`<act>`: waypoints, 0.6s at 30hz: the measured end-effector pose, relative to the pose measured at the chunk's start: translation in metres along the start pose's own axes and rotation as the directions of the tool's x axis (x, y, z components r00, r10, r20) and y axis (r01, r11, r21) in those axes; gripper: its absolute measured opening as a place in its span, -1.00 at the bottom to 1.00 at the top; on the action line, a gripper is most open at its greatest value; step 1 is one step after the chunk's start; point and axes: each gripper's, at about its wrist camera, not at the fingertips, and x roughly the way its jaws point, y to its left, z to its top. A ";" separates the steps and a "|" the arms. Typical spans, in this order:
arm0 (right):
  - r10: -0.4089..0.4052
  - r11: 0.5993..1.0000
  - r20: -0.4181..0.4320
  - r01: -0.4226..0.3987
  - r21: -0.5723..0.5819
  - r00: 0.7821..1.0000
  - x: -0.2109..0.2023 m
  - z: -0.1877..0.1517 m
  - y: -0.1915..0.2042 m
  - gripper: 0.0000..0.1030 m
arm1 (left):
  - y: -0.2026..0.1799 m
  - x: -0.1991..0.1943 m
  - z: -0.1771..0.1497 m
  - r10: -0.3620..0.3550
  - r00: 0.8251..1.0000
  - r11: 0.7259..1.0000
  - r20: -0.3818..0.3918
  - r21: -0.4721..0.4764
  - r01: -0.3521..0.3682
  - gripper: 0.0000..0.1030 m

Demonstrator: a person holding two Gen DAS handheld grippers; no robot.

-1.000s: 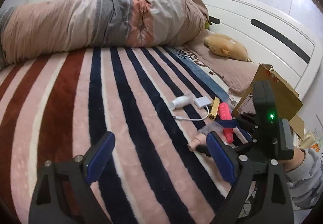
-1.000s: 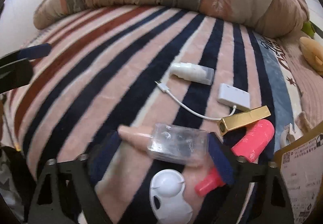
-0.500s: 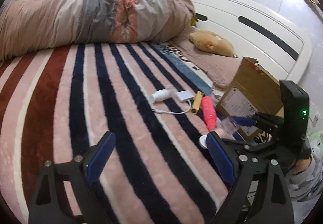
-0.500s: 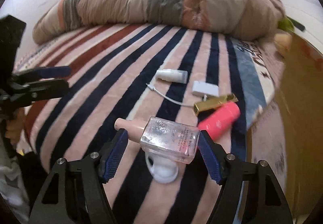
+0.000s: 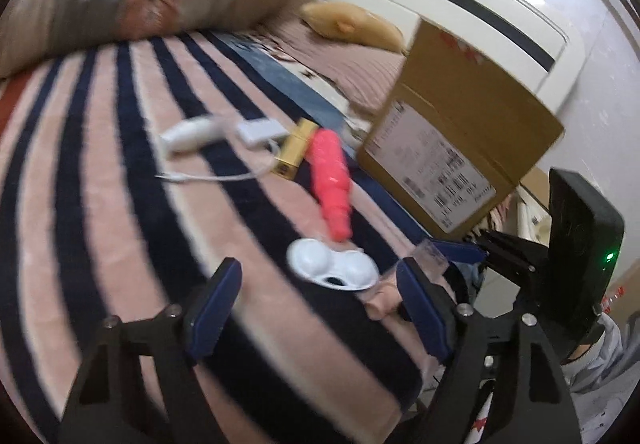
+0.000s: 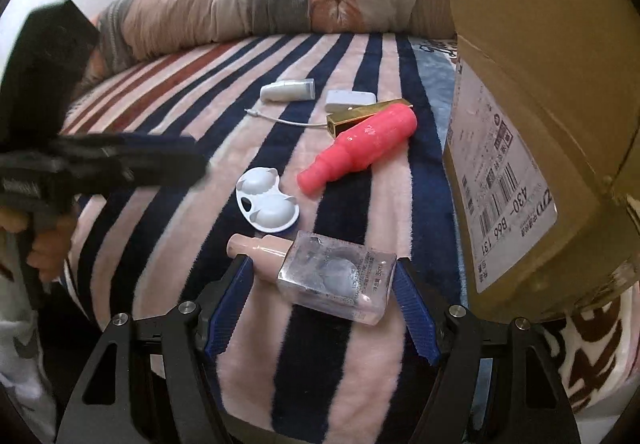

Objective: Organize rigid objects
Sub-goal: 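Grasp the white lens case with the left gripper while the right gripper lifts the clear bottle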

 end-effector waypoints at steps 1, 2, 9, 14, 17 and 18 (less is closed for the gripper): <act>0.011 1.000 0.005 -0.011 0.000 1.000 0.000 -0.001 -0.002 0.33 | -0.004 0.006 0.000 0.000 1.000 1.000 -0.006 0.006 0.000 0.51; 0.018 1.000 0.008 -0.018 -0.001 1.000 0.001 -0.002 -0.003 0.33 | -0.007 0.013 0.002 0.007 1.000 1.000 -0.017 0.011 -0.007 0.51; 0.033 0.999 0.029 -0.032 -0.021 0.999 0.001 -0.010 -0.006 0.34 | -0.016 0.039 0.005 0.102 0.994 0.994 -0.050 0.042 -0.099 0.09; 0.025 1.000 0.014 -0.025 -0.018 1.000 0.005 -0.010 -0.003 0.35 | -0.008 0.030 0.004 0.102 0.994 0.995 -0.039 0.024 -0.101 0.08; 0.022 1.000 -0.016 -0.023 -0.015 1.000 0.013 -0.013 -0.003 0.35 | -0.003 0.018 0.002 0.125 0.992 0.992 -0.026 0.018 -0.125 0.08; 0.022 1.000 -0.007 -0.022 -0.010 1.000 0.014 -0.012 -0.003 0.35 | 0.000 0.014 0.001 0.129 0.991 0.992 -0.021 0.008 -0.129 0.08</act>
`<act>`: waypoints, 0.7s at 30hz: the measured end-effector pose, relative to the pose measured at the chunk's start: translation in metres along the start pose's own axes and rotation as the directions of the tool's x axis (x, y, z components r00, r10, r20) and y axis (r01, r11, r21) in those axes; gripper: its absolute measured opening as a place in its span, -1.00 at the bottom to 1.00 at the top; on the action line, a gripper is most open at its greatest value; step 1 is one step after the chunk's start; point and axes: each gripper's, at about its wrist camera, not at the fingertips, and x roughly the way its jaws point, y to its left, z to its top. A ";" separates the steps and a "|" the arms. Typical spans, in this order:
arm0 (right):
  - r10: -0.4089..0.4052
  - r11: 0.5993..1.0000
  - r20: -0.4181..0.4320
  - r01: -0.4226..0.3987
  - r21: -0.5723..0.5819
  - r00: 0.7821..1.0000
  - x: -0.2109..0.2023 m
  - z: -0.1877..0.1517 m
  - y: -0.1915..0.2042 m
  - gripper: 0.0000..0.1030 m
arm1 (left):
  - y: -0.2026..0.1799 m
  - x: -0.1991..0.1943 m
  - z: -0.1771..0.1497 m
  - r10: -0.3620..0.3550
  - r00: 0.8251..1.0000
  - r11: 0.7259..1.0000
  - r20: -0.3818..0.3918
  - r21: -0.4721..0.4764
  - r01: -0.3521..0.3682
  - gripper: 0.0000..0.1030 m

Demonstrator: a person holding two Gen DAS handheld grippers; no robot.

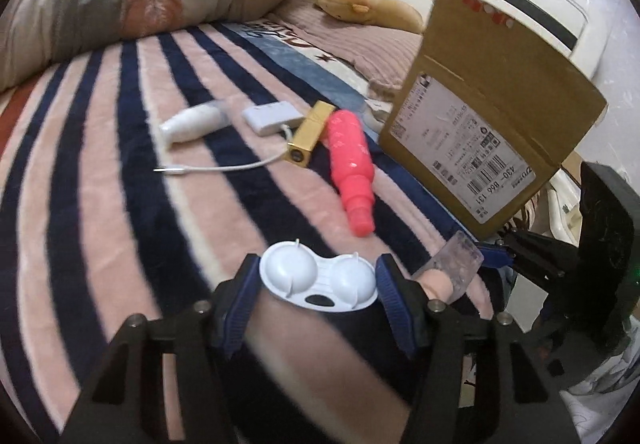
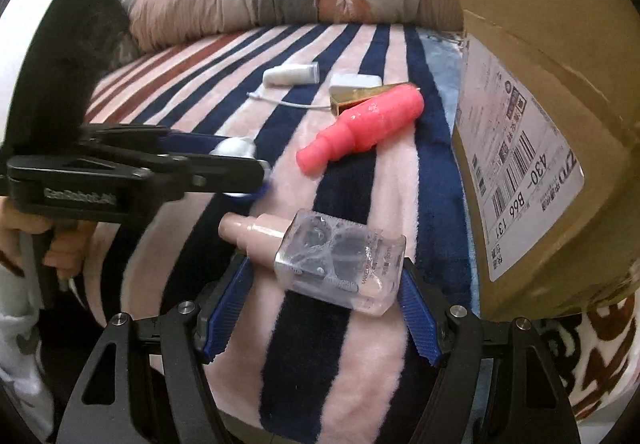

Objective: Organize rigid objects
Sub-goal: 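Grasp the white lens case with the left gripper while the right gripper lifts the clear bottle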

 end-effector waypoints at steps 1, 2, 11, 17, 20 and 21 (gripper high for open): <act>0.003 1.000 0.009 -0.003 0.009 1.000 0.000 0.001 0.000 0.35 | 0.004 -0.002 0.000 0.001 1.000 1.000 0.004 -0.008 -0.001 0.08; 0.009 1.000 0.014 -0.009 0.013 1.000 0.000 0.002 0.001 0.35 | 0.008 -0.005 0.000 0.007 1.000 1.000 0.010 -0.017 -0.007 0.08; -0.002 1.000 0.040 0.003 -0.020 0.999 0.003 0.008 0.010 0.31 | 0.021 -0.036 -0.002 0.025 0.997 0.999 0.076 -0.050 -0.022 0.08; 0.059 0.997 0.084 -0.055 -0.058 0.995 -0.009 0.023 0.031 0.31 | 0.023 -0.086 0.004 0.076 0.987 0.996 0.144 -0.061 -0.068 0.08; 0.106 0.990 0.127 -0.092 -0.105 0.986 -0.022 0.036 0.047 0.31 | 0.014 -0.116 0.009 0.128 0.976 0.992 0.177 -0.034 -0.124 0.08; 0.118 0.988 0.148 -0.100 -0.121 0.982 -0.029 0.041 0.052 0.31 | 0.011 -0.123 0.013 0.136 0.973 0.991 0.187 -0.034 -0.132 0.08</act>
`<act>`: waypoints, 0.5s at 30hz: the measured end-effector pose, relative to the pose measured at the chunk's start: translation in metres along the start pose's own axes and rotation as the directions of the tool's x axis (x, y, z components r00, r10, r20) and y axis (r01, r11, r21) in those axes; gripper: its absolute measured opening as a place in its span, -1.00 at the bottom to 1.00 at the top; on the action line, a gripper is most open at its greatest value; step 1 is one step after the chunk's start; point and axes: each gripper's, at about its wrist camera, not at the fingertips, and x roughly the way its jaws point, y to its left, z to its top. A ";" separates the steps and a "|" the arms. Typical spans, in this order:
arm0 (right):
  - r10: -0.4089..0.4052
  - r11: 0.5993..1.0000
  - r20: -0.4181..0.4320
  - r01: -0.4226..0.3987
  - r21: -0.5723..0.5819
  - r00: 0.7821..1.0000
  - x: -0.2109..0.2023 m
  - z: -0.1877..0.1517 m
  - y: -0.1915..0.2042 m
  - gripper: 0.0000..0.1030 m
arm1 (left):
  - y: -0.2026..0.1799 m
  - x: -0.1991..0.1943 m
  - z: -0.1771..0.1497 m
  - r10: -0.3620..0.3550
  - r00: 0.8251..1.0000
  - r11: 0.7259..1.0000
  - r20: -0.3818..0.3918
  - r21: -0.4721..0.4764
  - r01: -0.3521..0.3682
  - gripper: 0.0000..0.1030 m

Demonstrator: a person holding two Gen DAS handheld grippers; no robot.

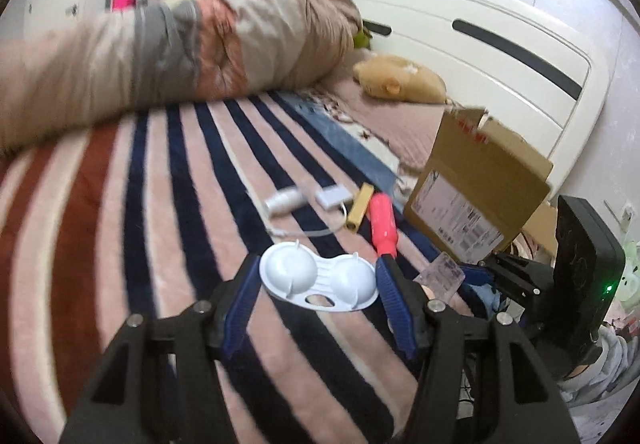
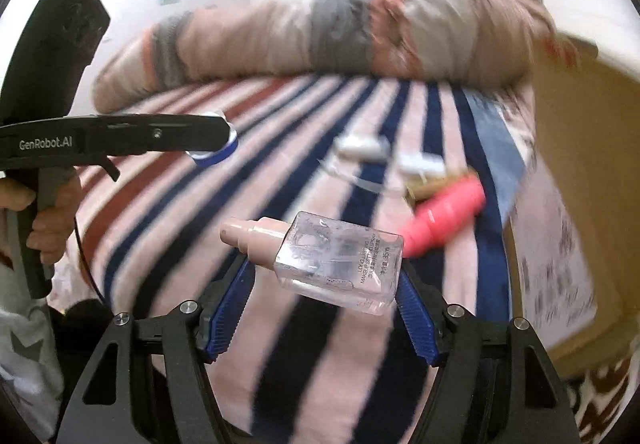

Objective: Organize rigid objects
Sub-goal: 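Grasp the white lens case with the left gripper while the right gripper lifts the clear bottle, then drop the lens case and clear bottle into the box, opening both grippers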

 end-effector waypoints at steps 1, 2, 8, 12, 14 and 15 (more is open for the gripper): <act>0.015 1.000 0.028 -0.015 -0.010 1.000 -0.007 0.008 0.003 0.31 | -0.003 -0.011 0.006 0.008 1.000 1.000 0.016 -0.002 -0.008 0.08; 0.029 0.999 0.049 -0.028 -0.014 0.998 -0.013 0.013 0.006 0.31 | -0.003 -0.020 0.011 0.011 1.000 1.000 0.028 -0.004 -0.011 0.08; 0.035 0.999 0.220 -0.031 -0.024 0.975 -0.072 0.056 -0.006 0.31 | -0.043 -0.056 0.053 0.012 0.995 0.998 0.097 0.059 -0.018 0.08; -0.049 0.999 0.279 0.045 0.021 0.959 -0.109 0.070 -0.037 0.31 | -0.087 -0.052 0.080 -0.060 0.993 0.990 0.102 0.136 0.046 0.08; -0.101 0.995 0.272 0.091 0.050 0.957 -0.123 0.070 -0.060 0.31 | -0.106 -0.041 0.093 -0.091 0.992 0.984 0.088 0.162 0.076 0.08; -0.132 0.991 0.265 0.118 0.066 0.955 -0.129 0.067 -0.072 0.31 | -0.116 -0.035 0.099 -0.105 0.991 0.981 0.077 0.174 0.090 0.08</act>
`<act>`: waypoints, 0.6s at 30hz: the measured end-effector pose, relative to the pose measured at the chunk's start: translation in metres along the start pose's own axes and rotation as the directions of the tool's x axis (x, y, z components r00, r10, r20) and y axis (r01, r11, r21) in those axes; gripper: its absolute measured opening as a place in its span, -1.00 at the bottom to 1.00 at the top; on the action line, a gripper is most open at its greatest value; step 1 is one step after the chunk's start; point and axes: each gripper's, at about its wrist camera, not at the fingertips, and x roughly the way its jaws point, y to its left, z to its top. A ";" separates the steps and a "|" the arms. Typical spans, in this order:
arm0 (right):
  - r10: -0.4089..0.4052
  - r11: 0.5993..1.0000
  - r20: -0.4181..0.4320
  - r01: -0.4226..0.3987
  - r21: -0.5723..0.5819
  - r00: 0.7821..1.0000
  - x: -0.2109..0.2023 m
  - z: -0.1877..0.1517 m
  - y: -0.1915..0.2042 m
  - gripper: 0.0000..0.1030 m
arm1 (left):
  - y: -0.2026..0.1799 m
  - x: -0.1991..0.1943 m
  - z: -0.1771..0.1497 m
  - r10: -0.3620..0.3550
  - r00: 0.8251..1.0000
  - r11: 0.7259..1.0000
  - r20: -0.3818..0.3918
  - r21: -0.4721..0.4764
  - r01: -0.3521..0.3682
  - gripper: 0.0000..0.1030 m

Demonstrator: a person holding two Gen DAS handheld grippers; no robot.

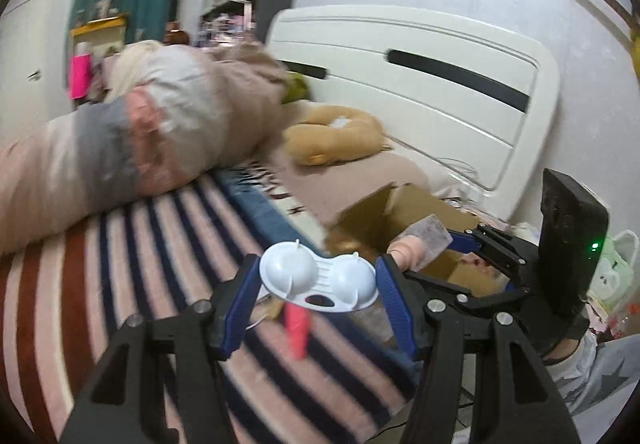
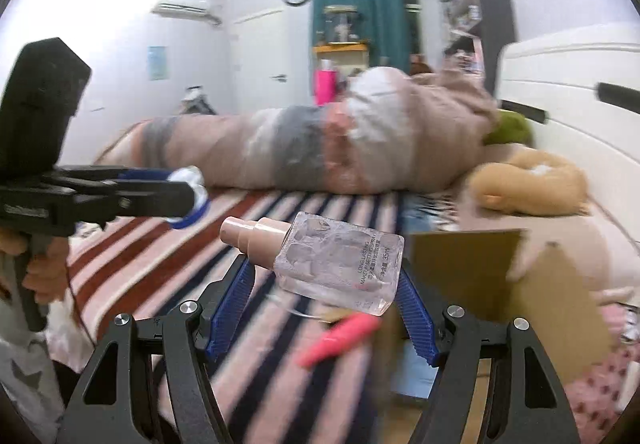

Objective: Organize rigid objects
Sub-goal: 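Drop the lens case and clear bottle into the box, opening both grippers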

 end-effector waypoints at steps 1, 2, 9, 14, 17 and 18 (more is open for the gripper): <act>-0.025 1.000 -0.014 0.025 0.007 1.000 -0.003 -0.001 -0.010 0.31 | -0.010 0.011 0.007 -0.017 1.000 1.000 -0.011 0.011 0.017 0.08; -0.046 0.999 -0.029 0.046 0.008 0.999 -0.005 -0.001 -0.020 0.31 | -0.020 0.023 0.013 -0.036 0.999 0.999 -0.024 0.023 0.036 0.08; -0.160 0.987 -0.162 0.158 -0.026 0.974 -0.010 -0.028 -0.082 0.32 | -0.076 0.095 0.032 -0.106 0.984 0.989 -0.144 0.085 0.119 0.08; -0.144 0.989 -0.200 0.147 0.003 0.969 -0.007 -0.047 -0.108 0.33 | -0.097 0.129 0.033 -0.120 0.969 0.984 -0.218 0.103 0.145 0.08; -0.135 0.989 -0.190 0.142 0.025 0.972 -0.009 -0.052 -0.116 0.33 | -0.104 0.137 0.034 -0.116 0.964 0.982 -0.239 0.118 0.148 0.08; -0.128 0.990 -0.183 0.137 0.036 0.975 -0.012 -0.054 -0.118 0.34 | -0.106 0.139 0.034 -0.115 0.963 0.982 -0.245 0.117 0.148 0.08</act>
